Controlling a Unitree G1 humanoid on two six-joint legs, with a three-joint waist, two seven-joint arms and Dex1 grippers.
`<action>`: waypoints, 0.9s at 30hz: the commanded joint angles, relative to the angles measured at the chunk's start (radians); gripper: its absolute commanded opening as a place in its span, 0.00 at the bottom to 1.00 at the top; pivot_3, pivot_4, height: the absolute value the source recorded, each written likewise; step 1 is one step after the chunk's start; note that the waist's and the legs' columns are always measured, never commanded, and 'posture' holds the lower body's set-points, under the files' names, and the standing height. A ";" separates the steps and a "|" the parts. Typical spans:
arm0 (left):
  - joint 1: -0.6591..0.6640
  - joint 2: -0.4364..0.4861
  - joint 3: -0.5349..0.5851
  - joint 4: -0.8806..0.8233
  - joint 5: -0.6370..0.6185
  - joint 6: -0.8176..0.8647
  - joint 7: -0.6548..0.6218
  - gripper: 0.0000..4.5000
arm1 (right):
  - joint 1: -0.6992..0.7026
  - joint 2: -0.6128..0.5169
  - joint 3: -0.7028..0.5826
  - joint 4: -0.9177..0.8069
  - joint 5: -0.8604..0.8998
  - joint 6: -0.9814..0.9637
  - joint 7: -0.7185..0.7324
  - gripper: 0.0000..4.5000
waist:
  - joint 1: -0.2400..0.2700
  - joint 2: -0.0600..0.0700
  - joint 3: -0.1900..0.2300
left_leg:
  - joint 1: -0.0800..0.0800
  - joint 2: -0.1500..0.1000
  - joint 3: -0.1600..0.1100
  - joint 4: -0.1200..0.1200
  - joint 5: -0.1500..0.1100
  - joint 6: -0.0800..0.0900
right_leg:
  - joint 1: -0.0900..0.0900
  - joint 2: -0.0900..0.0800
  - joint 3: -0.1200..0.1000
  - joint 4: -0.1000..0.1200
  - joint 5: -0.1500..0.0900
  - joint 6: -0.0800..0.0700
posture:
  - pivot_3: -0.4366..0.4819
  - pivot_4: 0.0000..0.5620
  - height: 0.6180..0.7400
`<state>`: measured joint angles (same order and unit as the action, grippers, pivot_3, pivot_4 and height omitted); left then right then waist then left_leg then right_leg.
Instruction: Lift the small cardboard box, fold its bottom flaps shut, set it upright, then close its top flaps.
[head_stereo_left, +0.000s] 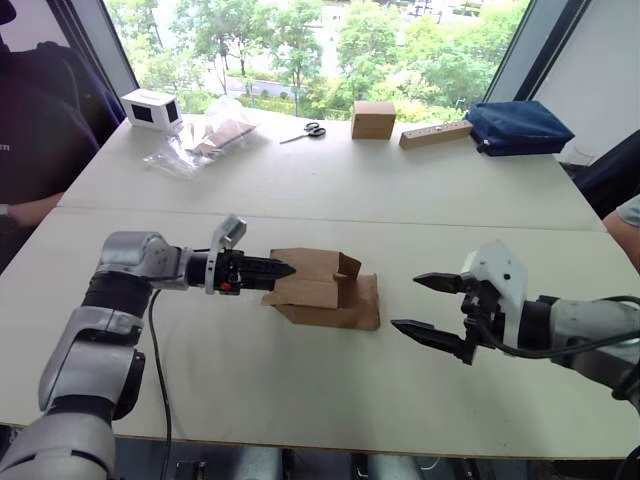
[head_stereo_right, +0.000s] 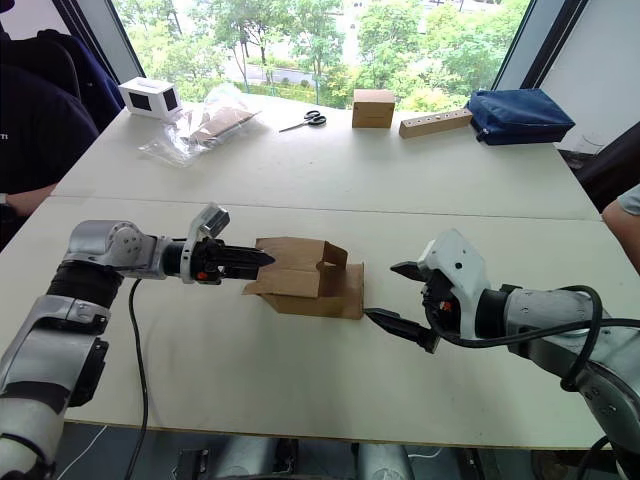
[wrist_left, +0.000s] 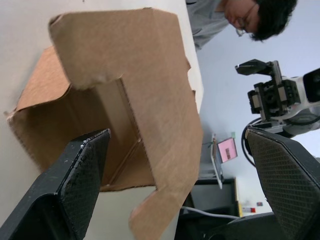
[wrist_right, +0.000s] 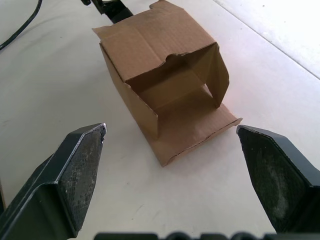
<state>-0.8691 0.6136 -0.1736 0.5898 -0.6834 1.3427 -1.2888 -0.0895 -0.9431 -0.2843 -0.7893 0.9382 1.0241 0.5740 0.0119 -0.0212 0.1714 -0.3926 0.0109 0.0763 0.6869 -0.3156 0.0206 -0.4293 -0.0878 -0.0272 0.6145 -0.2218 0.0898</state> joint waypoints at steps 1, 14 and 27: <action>-0.031 -0.028 -0.004 0.023 0.015 -0.029 -0.039 0.88 | 0.019 -0.010 -0.031 -0.024 -0.005 -0.029 0.006 1.00 | 0.001 0.000 0.000 | 0.000 0.000 0.000 0.000 0.000 0.000 | 0.000 0.000 0.000 0.000 0.000 0.000 | 0.48 0.27 1.00; -0.092 -0.093 -0.007 0.110 0.076 -0.075 -0.091 0.57 | 0.110 -0.002 -0.036 -0.014 -0.063 -0.104 0.031 1.00 | -0.001 0.000 0.000 | 0.000 0.000 0.000 0.000 0.000 0.000 | 0.000 0.000 0.000 0.000 0.001 0.001 | 0.48 0.27 1.00; -0.073 -0.082 0.003 0.097 0.101 -0.068 -0.125 0.57 | 0.134 0.001 -0.025 -0.001 -0.103 -0.143 0.042 1.00 | 0.000 0.000 0.000 | 0.000 0.000 0.000 0.001 0.000 0.000 | 0.000 0.000 0.000 0.000 0.001 0.001 | 0.48 0.27 1.00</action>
<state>-0.9389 0.5202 -0.1823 0.7048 -0.5782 1.2752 -1.3942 0.0520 -0.9440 -0.2972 -0.7813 0.8413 0.9044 0.6131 0.0121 -0.0214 0.1714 -0.3929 0.0108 0.0760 0.6877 -0.3156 0.0207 -0.4292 -0.0875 -0.0272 0.6148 -0.2211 0.0911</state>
